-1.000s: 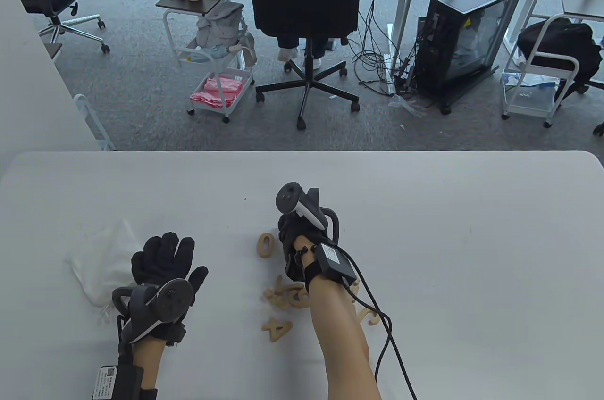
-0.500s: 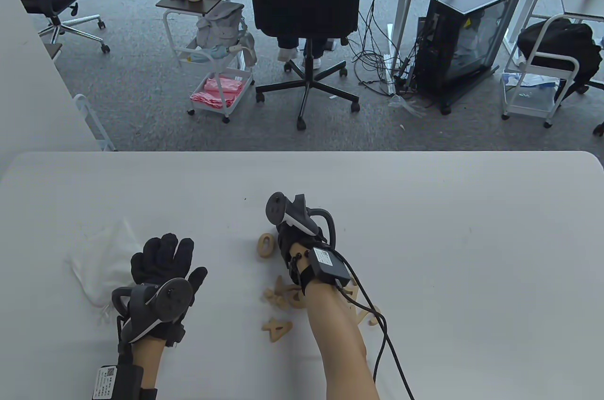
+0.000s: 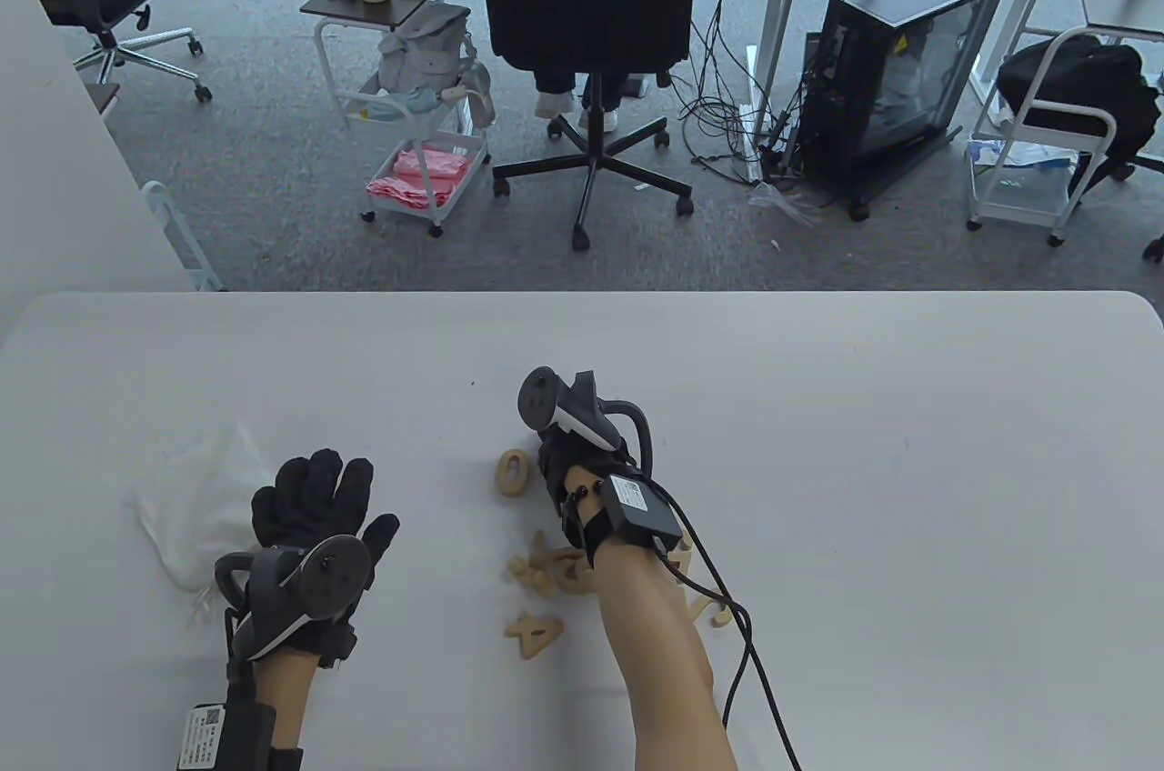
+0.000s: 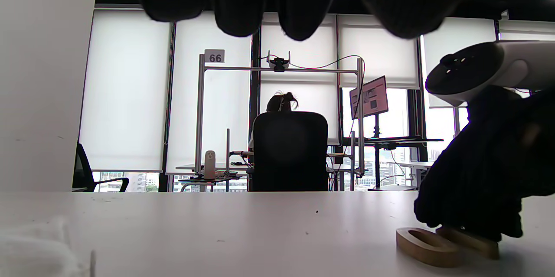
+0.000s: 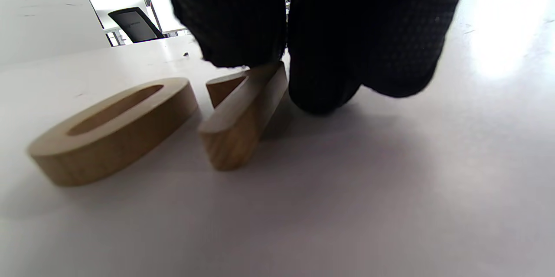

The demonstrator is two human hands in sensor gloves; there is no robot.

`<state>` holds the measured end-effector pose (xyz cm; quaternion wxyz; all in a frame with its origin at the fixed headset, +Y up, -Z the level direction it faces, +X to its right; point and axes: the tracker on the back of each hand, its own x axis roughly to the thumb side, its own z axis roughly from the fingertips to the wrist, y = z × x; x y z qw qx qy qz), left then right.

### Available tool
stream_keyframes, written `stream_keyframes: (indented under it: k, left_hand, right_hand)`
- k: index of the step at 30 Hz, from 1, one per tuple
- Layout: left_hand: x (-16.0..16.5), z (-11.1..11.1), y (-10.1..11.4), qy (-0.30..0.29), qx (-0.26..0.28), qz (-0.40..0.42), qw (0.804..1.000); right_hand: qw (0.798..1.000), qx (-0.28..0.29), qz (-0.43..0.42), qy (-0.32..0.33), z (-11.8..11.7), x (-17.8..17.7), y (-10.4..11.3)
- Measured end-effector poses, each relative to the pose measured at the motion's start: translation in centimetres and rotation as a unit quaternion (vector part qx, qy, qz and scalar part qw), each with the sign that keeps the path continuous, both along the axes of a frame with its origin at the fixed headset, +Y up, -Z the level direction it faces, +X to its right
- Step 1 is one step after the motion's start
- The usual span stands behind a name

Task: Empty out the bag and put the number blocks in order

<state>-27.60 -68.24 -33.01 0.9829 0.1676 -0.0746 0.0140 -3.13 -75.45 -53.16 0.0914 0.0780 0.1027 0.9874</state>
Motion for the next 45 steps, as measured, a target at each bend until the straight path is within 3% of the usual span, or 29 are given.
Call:
stream_keyframes:
  k: [5, 10, 16, 21, 25, 29, 35, 45]
  left_hand:
    - [0.0, 0.0, 0.0, -0.002, 0.001, 0.000, 1.000]
    - [0.1, 0.1, 0.0, -0.005, 0.003, 0.001, 1.000]
    - [0.3, 0.2, 0.0, -0.011, 0.004, -0.002, 1.000]
    - [0.4, 0.3, 0.0, -0.014, 0.008, 0.000, 1.000]
    - [0.4, 0.3, -0.1, -0.017, 0.008, 0.001, 1.000]
    - [0.6, 0.4, -0.1, -0.021, 0.008, -0.001, 1.000]
    - [0.8, 0.4, -0.3, -0.023, 0.005, -0.003, 1.000]
    - [0.9, 0.4, -0.3, -0.019, 0.006, -0.010, 1.000]
  right_hand:
    - [1.000, 0.010, -0.002, 0.010, 0.5, 0.9, 1.4]
    - [0.998, 0.046, -0.005, 0.035, 2.9, 3.2, 4.3]
    - [0.995, 0.087, -0.022, 0.045, 8.5, 7.9, 7.8]
    - [0.993, 0.120, -0.001, -0.004, 13.7, 12.1, 9.2]
    - [0.995, 0.086, 0.010, -0.053, 16.4, 13.9, 8.2]
    - [0.995, 0.013, 0.032, -0.090, 18.0, 14.1, 5.5]
    - [0.990, -0.069, 0.056, -0.112, 18.1, 13.5, 1.5]
    - [0.985, -0.116, 0.092, -0.093, 18.4, 12.6, -0.3]
